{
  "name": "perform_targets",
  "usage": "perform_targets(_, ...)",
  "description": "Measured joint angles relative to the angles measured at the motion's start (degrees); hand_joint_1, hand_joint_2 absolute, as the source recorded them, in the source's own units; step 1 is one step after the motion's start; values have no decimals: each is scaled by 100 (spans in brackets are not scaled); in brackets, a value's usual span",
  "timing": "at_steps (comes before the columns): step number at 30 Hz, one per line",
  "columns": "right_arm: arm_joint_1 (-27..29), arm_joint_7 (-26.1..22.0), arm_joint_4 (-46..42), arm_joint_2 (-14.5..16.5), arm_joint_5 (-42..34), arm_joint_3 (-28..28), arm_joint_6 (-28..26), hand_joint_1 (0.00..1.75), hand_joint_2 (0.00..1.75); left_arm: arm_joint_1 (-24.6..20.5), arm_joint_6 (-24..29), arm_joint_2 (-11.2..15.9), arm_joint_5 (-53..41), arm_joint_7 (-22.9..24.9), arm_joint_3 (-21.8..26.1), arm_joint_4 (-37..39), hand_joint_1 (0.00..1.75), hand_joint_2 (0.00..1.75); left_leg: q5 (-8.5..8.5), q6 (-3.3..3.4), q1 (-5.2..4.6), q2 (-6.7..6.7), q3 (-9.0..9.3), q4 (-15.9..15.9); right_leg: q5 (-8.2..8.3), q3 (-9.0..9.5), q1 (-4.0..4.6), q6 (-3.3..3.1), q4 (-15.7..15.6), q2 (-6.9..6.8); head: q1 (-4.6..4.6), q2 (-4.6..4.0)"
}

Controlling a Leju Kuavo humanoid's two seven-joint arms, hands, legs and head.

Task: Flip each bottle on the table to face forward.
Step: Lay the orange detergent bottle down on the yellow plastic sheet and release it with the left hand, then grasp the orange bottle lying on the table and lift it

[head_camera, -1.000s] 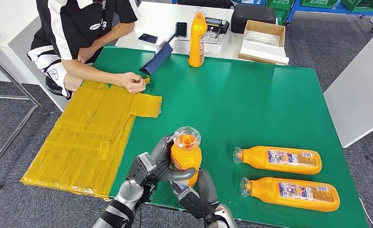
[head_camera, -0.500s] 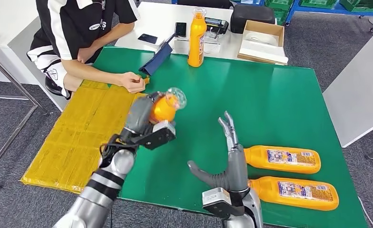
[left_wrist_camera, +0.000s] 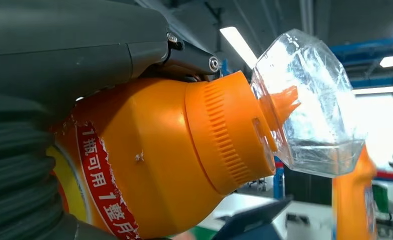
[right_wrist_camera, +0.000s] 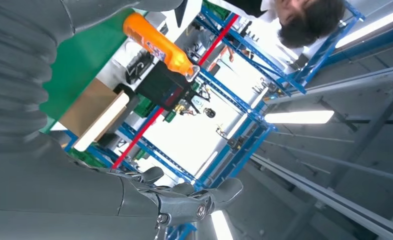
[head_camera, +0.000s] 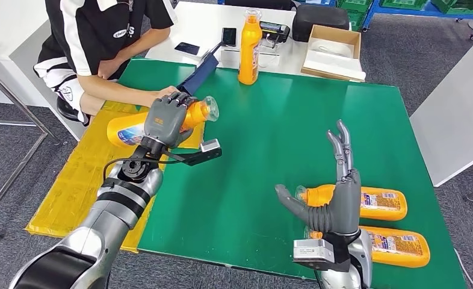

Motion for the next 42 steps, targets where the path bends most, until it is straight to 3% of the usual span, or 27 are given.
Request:
perform_targets(6, -115, -20, 8, -123, -120, -22, 0, 0, 175, 15, 208, 123, -483, 258, -46, 777, 175, 175, 0, 0, 0, 0, -5, -1, 0, -2, 0, 0, 1, 0, 1, 0)
perform_targets(14, -227, -145, 175, -210, -182, -21, 35, 0, 175, 139, 375, 454, -570, 1311, -357, 2005, 175, 175, 0, 0, 1, 0, -10, -1, -1, -8, 1, -1, 1, 1, 1, 0)
perform_targets(18, -230, -181, 271, -225, -182, -7, 43, 0, 175, 154, 354, 648, -543, 1342, -360, 2365, 169, 175, 1, -1, 3, -4, -13, -1, -3, -10, 1, -2, 2, -1, 1, 0)
perform_targets(22, -243, -215, 370, -254, -180, 24, 43, 0, 175, 130, 362, 767, -460, 1163, -290, 2536, 8, 175, 1, -1, 2, -6, -12, -2, -5, -4, 1, -3, 2, -2, 2, 0)
perform_targets(23, -244, -222, 400, -258, -175, 33, 42, 0, 175, 130, 388, 784, -435, 1091, -254, 2565, 0, 175, 1, -1, 2, -6, -11, -2, -4, -4, 0, -3, 2, -1, 2, 1)
perform_targets(42, -274, -208, 730, -317, -88, 217, 67, 0, 175, 218, 681, 739, -252, 260, 272, 2672, 0, 175, 2, -3, 1, -7, -8, -2, -3, -2, 0, -1, 2, -2, 1, 0)
